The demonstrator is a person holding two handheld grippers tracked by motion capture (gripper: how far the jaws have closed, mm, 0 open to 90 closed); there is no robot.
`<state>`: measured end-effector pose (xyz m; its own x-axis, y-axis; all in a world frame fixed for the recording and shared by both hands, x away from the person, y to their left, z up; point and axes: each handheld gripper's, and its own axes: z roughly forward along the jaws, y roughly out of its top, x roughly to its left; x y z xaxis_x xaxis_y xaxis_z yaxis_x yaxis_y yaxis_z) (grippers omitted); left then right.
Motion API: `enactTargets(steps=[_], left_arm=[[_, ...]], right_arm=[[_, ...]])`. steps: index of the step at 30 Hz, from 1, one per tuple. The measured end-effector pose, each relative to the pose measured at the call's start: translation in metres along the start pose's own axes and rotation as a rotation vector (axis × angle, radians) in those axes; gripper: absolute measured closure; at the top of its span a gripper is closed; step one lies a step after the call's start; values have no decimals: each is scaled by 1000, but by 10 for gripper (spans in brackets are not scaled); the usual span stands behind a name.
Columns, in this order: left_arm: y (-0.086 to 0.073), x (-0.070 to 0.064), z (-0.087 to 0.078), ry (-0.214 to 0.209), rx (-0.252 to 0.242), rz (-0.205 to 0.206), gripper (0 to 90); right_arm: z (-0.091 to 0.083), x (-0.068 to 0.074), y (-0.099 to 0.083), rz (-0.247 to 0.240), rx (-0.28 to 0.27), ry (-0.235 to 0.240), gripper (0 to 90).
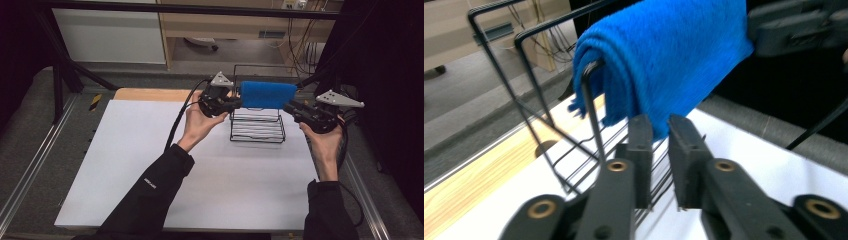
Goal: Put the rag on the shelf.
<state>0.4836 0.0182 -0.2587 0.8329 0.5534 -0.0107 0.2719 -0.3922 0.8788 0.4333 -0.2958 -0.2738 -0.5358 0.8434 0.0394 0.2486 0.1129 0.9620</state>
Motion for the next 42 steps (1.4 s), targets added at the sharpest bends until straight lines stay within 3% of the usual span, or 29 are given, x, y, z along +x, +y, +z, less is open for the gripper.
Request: enactTargets(steps=[4, 8, 13, 16, 28, 34, 42], left_arm=[[-9, 2, -12, 2, 11, -10, 653], [-21, 5, -23, 20, 34, -9, 522], [-44, 10, -38, 46, 38, -13, 388], [-61, 14, -48, 51, 31, -37, 312], [-139, 26, -92, 142, 79, -100, 123], [-179, 31, -114, 185, 98, -139, 101], [-228, 39, -134, 198, 117, -177, 95]], right_arm=[[-5, 5, 3, 14, -13, 11, 473], [-6, 13, 3, 20, 6, 36, 339], [-6, 23, -1, 20, 25, 41, 200], [-4, 29, -5, 21, 41, 54, 145], [11, 57, -34, 37, 125, 115, 51], [18, 68, -58, 43, 174, 135, 38], [29, 80, -99, 34, 259, 165, 11]])
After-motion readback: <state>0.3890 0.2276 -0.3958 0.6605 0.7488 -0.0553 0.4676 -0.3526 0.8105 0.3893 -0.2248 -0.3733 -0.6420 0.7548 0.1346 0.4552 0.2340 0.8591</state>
